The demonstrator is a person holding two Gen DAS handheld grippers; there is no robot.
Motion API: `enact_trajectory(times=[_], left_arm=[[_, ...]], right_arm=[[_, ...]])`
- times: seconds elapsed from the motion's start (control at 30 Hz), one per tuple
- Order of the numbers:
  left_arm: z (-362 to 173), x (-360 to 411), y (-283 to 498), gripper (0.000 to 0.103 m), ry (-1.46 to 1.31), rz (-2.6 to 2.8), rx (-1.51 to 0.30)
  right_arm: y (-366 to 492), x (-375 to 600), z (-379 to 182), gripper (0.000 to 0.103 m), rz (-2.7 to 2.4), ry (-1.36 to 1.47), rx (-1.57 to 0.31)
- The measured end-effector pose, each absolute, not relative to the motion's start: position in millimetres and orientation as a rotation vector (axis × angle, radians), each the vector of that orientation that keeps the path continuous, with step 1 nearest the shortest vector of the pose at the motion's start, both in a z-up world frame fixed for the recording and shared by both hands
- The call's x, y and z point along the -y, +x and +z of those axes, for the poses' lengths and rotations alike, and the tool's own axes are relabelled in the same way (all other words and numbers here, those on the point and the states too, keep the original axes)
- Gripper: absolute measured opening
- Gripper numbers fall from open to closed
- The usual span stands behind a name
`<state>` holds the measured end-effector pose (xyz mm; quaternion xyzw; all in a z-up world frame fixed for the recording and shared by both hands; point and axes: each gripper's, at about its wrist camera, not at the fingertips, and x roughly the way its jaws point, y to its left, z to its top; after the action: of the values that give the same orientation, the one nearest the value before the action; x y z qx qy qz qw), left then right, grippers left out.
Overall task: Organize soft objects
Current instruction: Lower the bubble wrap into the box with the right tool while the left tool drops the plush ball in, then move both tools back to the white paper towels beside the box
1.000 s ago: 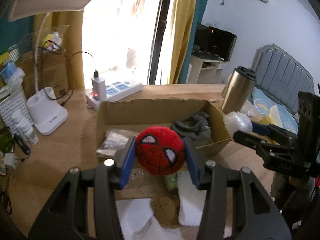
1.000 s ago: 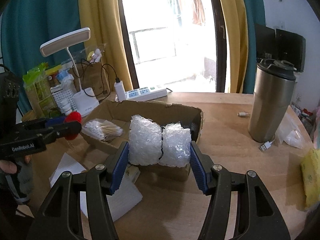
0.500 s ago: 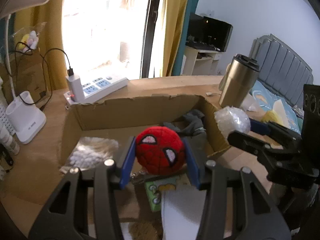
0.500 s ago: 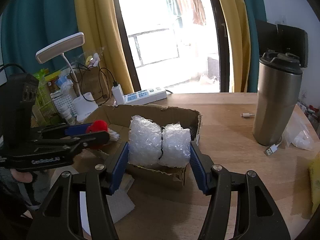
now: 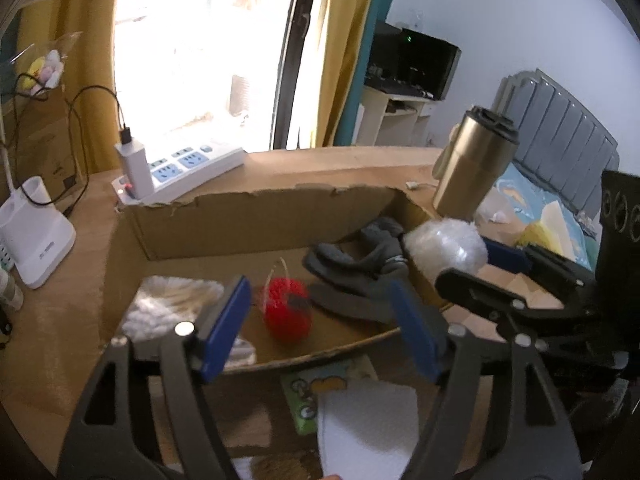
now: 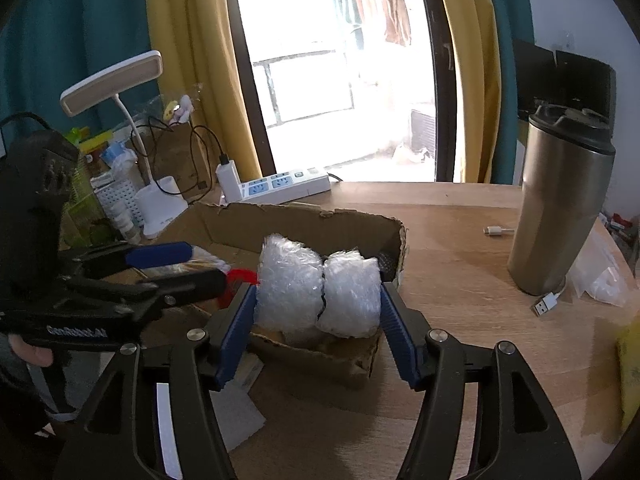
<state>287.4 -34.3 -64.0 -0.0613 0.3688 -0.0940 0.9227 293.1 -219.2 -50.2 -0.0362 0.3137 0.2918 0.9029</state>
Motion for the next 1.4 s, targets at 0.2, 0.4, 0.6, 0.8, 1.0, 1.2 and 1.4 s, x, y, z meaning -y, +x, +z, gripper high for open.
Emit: enact_trajectory(times=[0.2,0.4,0.6,0.8,1.0,1.2,1.4], left_arm=[[-57.4,16.2,275.3,0.075,-0.155,-0.17,-0.735],[-52.0,-0.3,258.8,0.075,-0.176,-0.152,-0.714],[-46.8,-17.4,240.4,0.075,-0.2,-0.139,-0.69],[-42.2,-33.2,222.0,0.076,-0.216,-0.128,-0.668],[-41.8,-46.5,204.7,0.076,-0.24,-0.116,-0.653],[-45.2,-59.6,187.5,0.076,-0.253,-0.102,-0.648],[-56.9,-68.9,171.5,0.076,-0.27,-0.097,-0.67]], right_arm=[[286.8,214.4,-45.7,0.068,0.58,-0.089,-0.647],[274.1,204.1,-39.4,0.068,0.577,-0.112,-0.645],[258.3,191.9,-33.4,0.068,0.583,-0.144,-0.639],[243.9,180.4,-27.7,0.068,0.59,-0.17,-0.633],[231.6,167.7,-25.6,0.068,0.598,-0.194,-0.634],[221.2,157.8,-31.6,0.068,0.604,-0.209,-0.649],[210.5,148.8,-41.8,0.068,0.608,-0.226,-0.677]])
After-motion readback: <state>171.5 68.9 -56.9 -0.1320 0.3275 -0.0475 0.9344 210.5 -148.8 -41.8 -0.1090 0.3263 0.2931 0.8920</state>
